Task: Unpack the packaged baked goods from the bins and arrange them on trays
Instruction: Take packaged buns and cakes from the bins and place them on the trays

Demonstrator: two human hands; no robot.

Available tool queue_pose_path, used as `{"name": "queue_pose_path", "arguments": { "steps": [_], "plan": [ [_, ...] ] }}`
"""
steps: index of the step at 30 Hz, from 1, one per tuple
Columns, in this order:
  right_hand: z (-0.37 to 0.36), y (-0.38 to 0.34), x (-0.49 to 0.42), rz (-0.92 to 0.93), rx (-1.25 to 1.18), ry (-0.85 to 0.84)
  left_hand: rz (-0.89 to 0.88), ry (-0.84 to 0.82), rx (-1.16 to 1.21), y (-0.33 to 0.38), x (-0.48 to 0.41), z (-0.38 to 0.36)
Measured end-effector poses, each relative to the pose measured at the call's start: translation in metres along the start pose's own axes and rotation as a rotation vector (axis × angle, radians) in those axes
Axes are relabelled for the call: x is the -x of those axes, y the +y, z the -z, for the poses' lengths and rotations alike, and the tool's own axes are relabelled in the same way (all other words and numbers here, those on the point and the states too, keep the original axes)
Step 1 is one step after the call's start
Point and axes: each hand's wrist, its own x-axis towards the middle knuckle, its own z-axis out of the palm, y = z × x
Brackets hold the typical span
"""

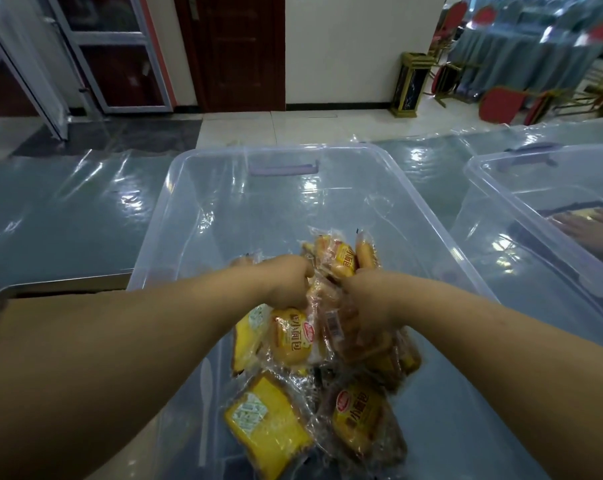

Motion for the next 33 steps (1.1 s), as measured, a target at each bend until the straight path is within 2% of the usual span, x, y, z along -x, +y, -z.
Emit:
{"name": "queue_pose_path", "arguments": {
  "steps": [7, 11, 15, 21, 28, 33],
  "plan": [
    [0.004, -0.002, 0.009, -0.013, 0.045, 0.015, 0.055, 0.072, 0.196, 0.006, 0.003, -0.007],
    [0.01, 0.002, 0.018, -0.012, -0.06, 0.015, 0.057, 0.085, 0.124, 0.005, 0.012, -0.005],
    [0.019, 0.005, 0.029, 0.016, -0.13, 0.05, 0.077, 0.168, 0.219, 0.0, 0.027, 0.003],
    [0.033, 0.005, 0.045, 0.008, -0.144, 0.281, 0.101, 0.543, 0.344, -0.012, 0.082, 0.028],
    [0.052, -0.013, 0.083, 0.015, -0.239, 0.663, -0.035, 0.938, 0.504, -0.025, 0.169, 0.041],
    [0.059, -0.054, 0.116, 0.127, -0.43, 0.912, -0.156, 1.065, 0.711, -0.044, 0.24, 0.043]
  ]
}}
